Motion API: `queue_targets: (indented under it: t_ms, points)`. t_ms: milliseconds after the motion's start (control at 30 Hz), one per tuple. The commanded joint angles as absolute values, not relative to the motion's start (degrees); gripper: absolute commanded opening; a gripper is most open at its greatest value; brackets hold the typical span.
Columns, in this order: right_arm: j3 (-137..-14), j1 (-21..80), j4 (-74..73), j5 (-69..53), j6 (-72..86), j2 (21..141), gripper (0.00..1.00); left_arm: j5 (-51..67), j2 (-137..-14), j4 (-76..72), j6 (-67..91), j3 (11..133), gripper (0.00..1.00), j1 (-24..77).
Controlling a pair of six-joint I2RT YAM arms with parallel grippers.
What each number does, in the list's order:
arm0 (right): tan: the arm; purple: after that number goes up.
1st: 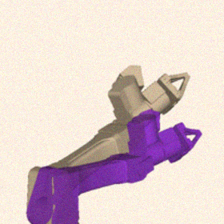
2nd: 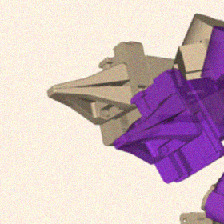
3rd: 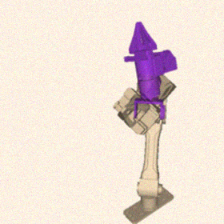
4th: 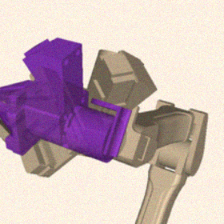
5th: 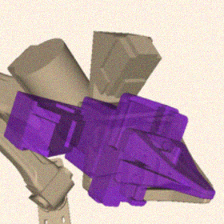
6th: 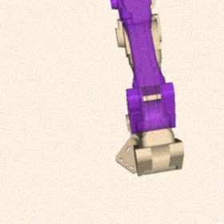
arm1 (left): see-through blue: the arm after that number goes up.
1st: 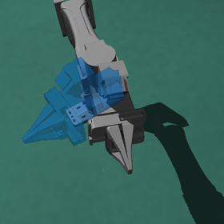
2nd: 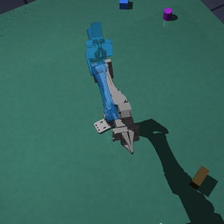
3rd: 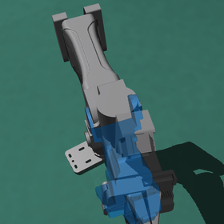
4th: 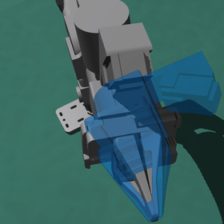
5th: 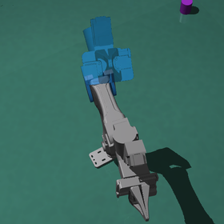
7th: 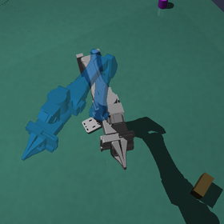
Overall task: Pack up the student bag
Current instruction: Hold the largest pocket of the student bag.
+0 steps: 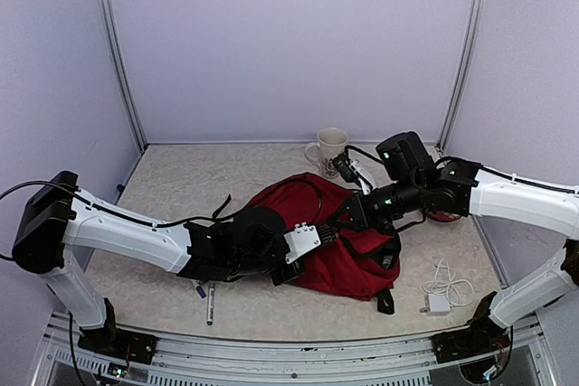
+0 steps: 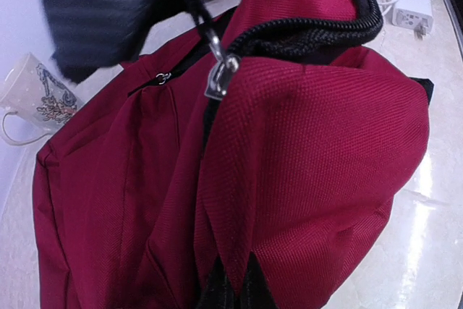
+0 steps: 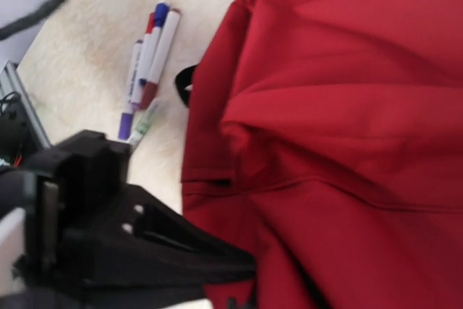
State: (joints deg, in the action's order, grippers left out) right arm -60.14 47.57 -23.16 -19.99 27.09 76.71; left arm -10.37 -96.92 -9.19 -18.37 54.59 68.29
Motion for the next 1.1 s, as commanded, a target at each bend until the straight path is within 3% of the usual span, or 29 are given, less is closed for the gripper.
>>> queue_targets:
  t_ms: [0, 433, 700, 833, 1067]
  points:
    - [-59.43, 43.12, -21.73, -18.37, 27.87, 72.69, 0.0, -12.63, -93.71, -10.73, -13.59, 53.45, 0.0, 65.5]
    - [-62.65, 26.08, -27.3, -18.83, 21.55, 67.03, 0.0, -14.31, -80.28, -11.98, -8.0, 45.19, 0.0, 63.08]
    - [-59.1, 26.9, -21.38, -34.05, 21.48, 69.08, 0.0, -16.93, -82.9, -11.37, -7.4, 46.75, 0.0, 65.77]
    - [-56.02, 36.15, -17.7, -33.71, 21.2, 68.19, 0.0, -17.27, -83.56, -12.29, -7.35, 47.04, 0.0, 66.76]
    - [-59.0, 52.47, -19.14, -15.46, 13.61, 72.05, 0.32, -16.03, -84.13, -12.21, -7.49, 47.99, 0.0, 66.88]
